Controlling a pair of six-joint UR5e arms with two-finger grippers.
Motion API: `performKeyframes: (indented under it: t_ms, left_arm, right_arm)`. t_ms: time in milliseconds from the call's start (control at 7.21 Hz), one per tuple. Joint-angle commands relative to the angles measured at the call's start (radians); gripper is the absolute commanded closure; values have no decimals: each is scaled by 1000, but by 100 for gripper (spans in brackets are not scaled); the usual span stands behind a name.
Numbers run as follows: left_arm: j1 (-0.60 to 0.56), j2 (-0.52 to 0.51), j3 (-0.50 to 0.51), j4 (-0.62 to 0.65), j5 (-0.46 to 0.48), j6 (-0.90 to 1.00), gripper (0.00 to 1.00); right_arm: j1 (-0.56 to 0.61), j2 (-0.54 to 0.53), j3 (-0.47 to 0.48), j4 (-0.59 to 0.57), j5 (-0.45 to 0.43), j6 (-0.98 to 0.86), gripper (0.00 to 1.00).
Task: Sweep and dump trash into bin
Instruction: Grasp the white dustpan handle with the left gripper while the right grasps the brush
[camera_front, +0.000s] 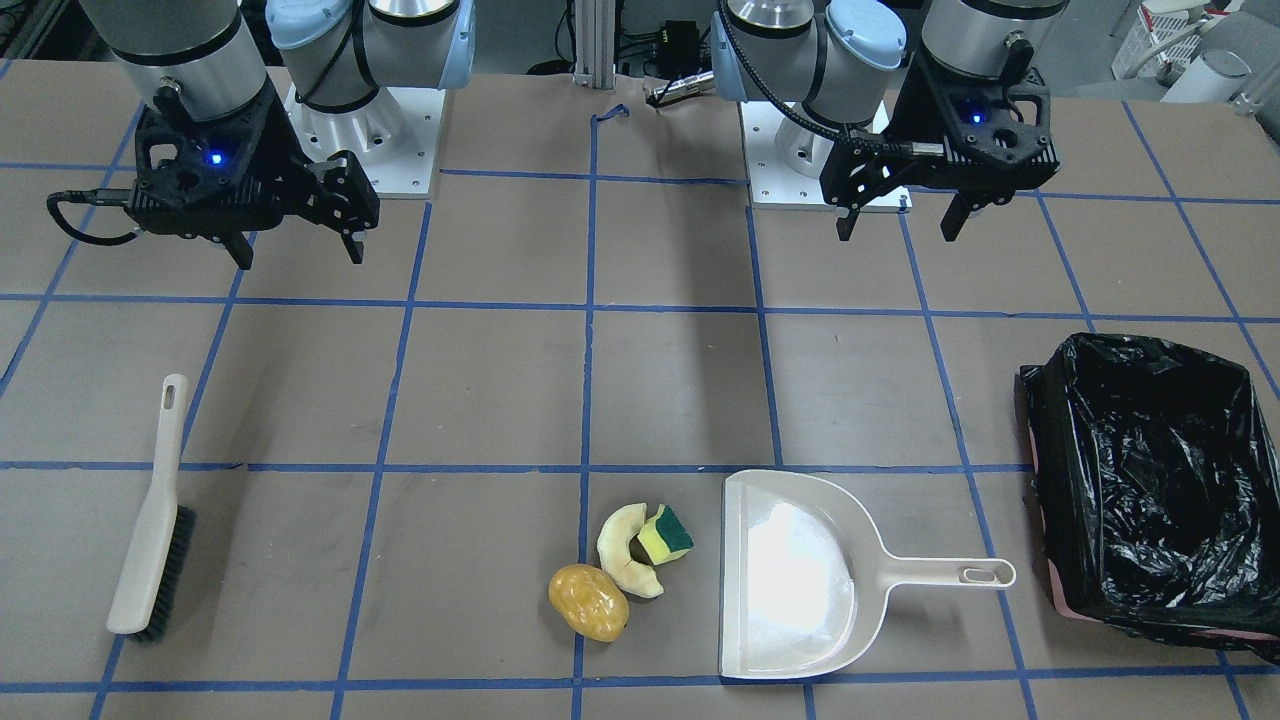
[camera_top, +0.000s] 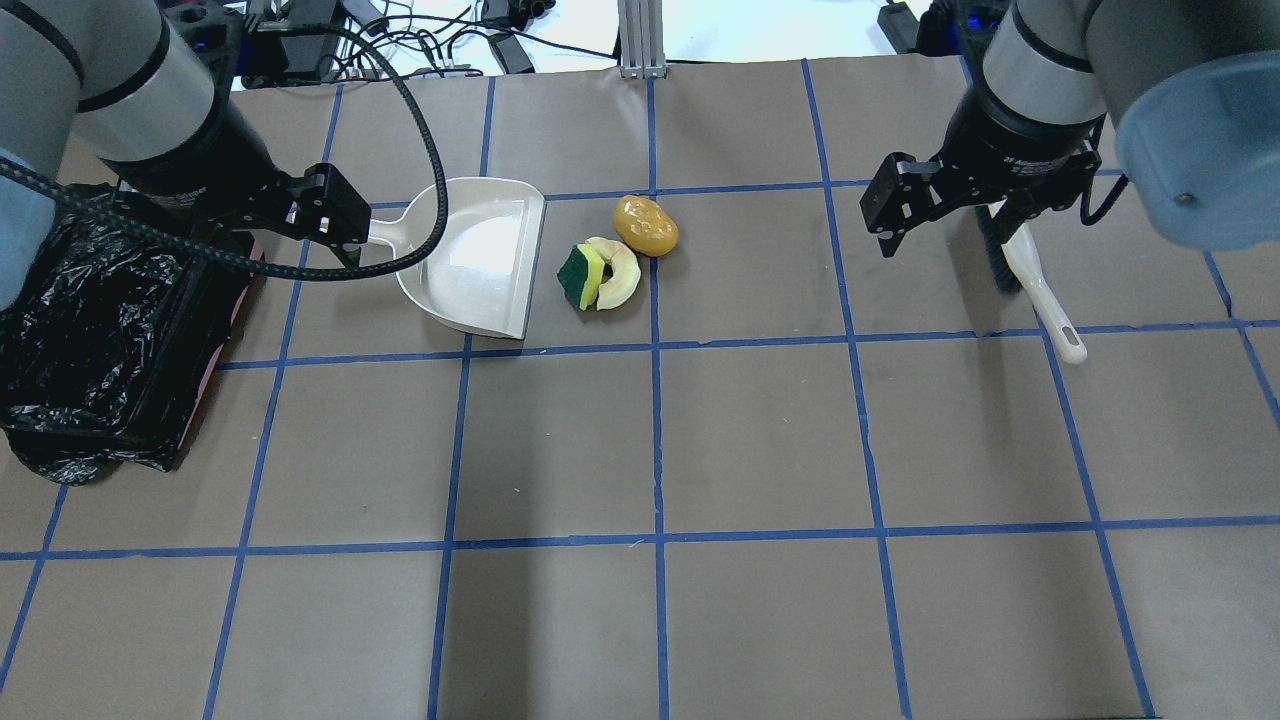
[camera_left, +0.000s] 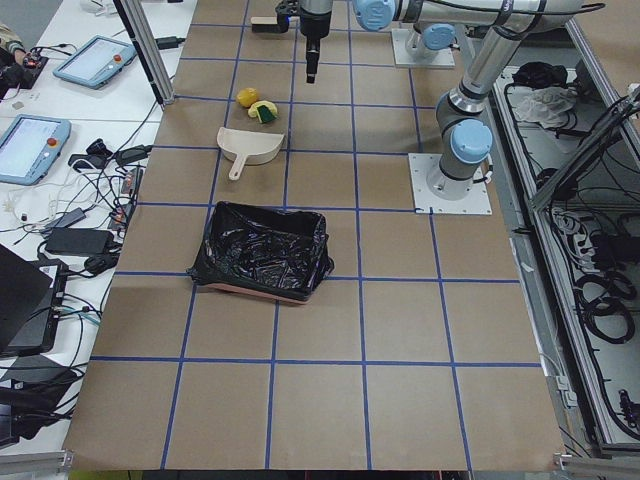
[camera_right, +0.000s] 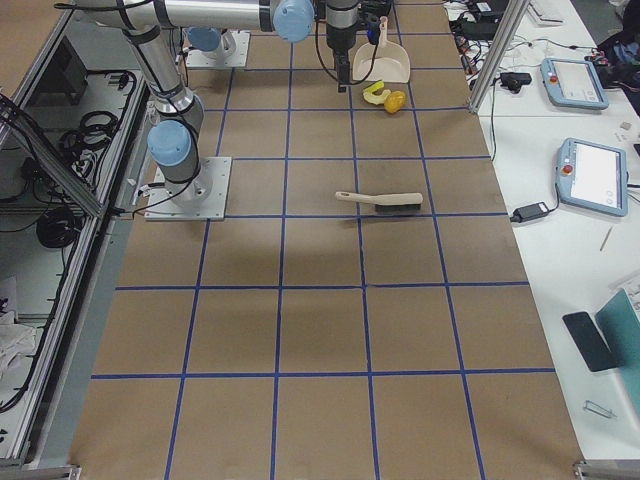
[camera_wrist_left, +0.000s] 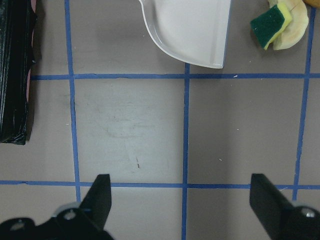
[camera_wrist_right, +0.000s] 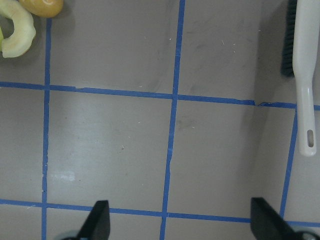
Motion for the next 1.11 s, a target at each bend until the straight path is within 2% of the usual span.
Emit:
performKeyframes:
  t_ms: [0, 139, 416, 693, 832, 970]
  left_arm:
    - [-1, -11, 0, 4, -1, 1, 0]
    - [2, -5, 2, -1, 2, 24, 0]
    - [36, -37, 12, 19, 2, 340, 0]
    - [143, -94, 14, 62, -9, 709, 0]
    - [192, -140, 14, 91, -26, 896, 0]
    - [206, -195, 14, 141, -20, 1071, 0]
  right_arm:
    - [0, 1, 0, -10, -5, 0, 0]
    - [0, 1, 0, -7, -2, -2, 0]
    - [0, 3, -3, -21, -3, -28, 0]
    - [-3, 1, -3, -18, -26, -38, 0]
    - [-32, 9, -3, -45, -26, -43, 0]
    - [-122, 10, 1, -32, -26, -51, 0]
